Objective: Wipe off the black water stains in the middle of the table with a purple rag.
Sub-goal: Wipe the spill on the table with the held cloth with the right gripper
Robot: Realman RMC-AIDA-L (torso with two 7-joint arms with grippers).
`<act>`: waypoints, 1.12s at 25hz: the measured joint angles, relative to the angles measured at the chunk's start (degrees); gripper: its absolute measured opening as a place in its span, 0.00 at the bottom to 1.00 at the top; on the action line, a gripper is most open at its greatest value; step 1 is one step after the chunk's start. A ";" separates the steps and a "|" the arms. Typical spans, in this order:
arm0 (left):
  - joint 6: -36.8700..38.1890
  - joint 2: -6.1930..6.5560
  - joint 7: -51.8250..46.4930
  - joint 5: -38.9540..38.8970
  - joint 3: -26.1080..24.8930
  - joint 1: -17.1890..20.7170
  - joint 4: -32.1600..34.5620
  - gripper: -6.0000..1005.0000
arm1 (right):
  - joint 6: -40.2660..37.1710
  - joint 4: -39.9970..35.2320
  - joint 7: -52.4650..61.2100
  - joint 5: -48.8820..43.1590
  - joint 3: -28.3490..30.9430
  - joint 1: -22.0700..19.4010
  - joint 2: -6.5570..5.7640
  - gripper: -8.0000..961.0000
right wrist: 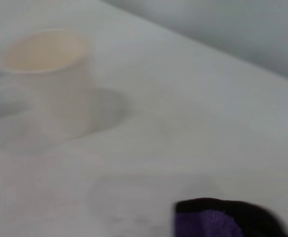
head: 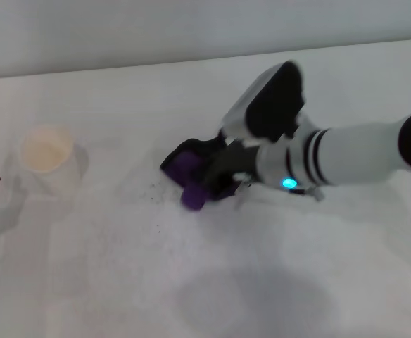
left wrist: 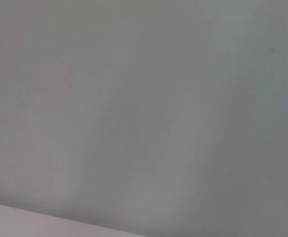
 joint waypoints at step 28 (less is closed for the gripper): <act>-0.19 0.09 -2.87 0.00 0.00 -1.40 -1.62 0.89 | -2.31 -2.10 -8.13 -1.75 8.66 -4.66 -0.81 0.08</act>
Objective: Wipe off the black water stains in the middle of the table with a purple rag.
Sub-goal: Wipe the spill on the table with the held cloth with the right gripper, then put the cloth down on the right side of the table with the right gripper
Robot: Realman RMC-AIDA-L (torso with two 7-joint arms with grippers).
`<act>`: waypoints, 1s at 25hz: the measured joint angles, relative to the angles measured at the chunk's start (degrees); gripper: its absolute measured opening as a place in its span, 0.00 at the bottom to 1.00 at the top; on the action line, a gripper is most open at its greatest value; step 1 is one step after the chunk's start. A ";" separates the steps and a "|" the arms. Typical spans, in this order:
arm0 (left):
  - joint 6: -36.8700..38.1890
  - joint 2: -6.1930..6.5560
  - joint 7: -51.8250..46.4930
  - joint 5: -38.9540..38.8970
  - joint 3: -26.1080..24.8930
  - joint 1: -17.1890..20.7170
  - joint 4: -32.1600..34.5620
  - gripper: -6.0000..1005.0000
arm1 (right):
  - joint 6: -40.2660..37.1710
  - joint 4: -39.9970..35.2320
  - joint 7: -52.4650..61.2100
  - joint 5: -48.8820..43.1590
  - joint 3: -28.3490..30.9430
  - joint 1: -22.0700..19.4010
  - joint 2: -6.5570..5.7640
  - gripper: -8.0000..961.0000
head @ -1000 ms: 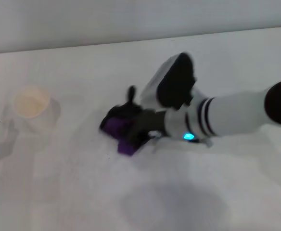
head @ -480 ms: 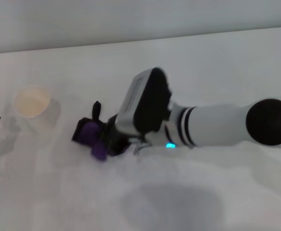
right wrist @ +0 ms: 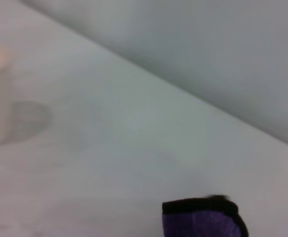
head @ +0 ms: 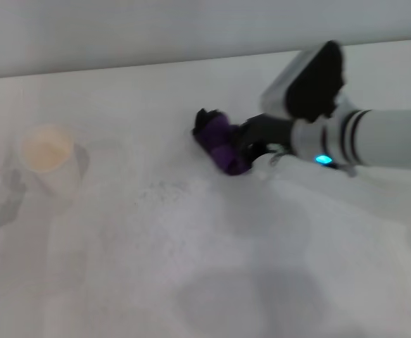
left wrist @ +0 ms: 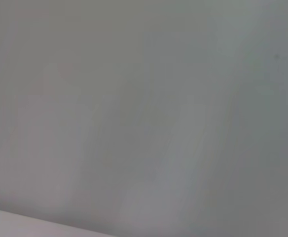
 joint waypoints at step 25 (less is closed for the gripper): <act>0.48 0.00 -0.08 -1.42 0.00 -1.33 -1.07 0.88 | 9.51 -9.69 -6.57 -0.54 1.10 -7.92 -0.13 0.10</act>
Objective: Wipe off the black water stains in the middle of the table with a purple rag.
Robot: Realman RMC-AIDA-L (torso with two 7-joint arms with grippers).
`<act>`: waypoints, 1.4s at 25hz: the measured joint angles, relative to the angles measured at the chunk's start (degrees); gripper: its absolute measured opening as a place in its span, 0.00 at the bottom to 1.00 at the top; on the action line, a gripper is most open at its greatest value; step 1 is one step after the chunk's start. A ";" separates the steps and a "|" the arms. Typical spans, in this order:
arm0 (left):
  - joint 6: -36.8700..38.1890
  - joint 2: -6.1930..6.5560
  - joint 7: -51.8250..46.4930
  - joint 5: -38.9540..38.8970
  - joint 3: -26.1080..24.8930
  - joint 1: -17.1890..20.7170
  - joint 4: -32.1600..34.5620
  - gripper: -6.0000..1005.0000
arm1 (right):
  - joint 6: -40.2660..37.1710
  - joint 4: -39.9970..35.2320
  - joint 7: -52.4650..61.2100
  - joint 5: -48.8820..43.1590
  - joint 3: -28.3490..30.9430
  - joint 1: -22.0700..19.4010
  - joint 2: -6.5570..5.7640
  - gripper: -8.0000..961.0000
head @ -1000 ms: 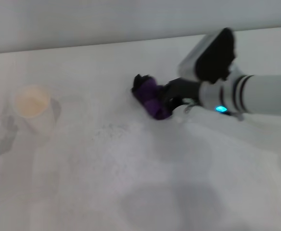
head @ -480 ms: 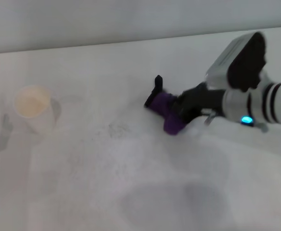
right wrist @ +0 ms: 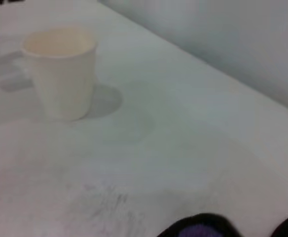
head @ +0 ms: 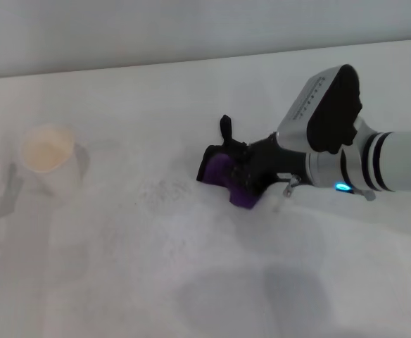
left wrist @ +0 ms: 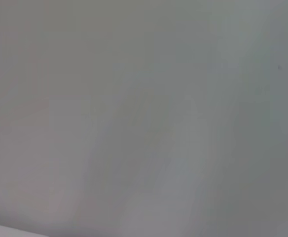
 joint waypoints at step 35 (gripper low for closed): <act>-1.23 -0.03 -0.10 -0.62 0.00 -0.22 0.12 0.88 | 42.66 62.81 -93.97 65.29 68.54 1.50 0.19 0.90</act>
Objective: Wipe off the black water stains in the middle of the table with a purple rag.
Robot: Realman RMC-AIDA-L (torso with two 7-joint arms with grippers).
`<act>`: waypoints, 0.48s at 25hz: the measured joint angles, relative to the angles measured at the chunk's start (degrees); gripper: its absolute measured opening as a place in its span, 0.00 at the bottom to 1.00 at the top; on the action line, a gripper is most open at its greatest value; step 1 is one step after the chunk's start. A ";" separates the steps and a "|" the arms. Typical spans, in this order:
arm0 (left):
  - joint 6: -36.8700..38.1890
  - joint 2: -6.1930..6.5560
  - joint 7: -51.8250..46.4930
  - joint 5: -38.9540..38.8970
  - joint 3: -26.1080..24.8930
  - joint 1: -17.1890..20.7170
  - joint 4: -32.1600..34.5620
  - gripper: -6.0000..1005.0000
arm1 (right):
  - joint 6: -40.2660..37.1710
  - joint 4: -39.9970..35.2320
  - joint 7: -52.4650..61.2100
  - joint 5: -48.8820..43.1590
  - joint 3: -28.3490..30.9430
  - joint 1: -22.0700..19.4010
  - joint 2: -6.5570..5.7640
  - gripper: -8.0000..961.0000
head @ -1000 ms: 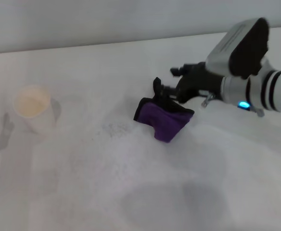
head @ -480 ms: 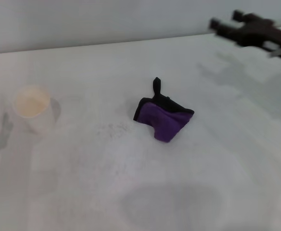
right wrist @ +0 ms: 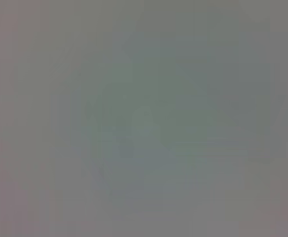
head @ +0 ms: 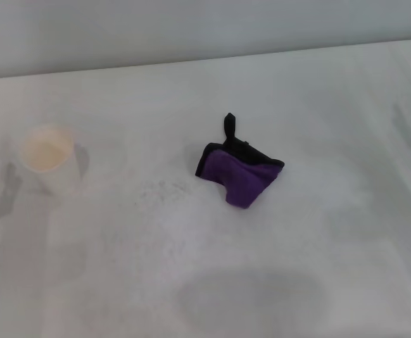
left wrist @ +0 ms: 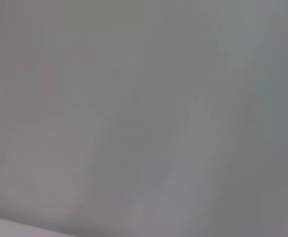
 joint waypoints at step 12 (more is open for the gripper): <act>-2.37 0.04 -0.61 -0.13 0.00 -1.89 -0.39 0.88 | -7.39 1.77 -0.60 -0.72 -0.27 0.75 0.04 0.90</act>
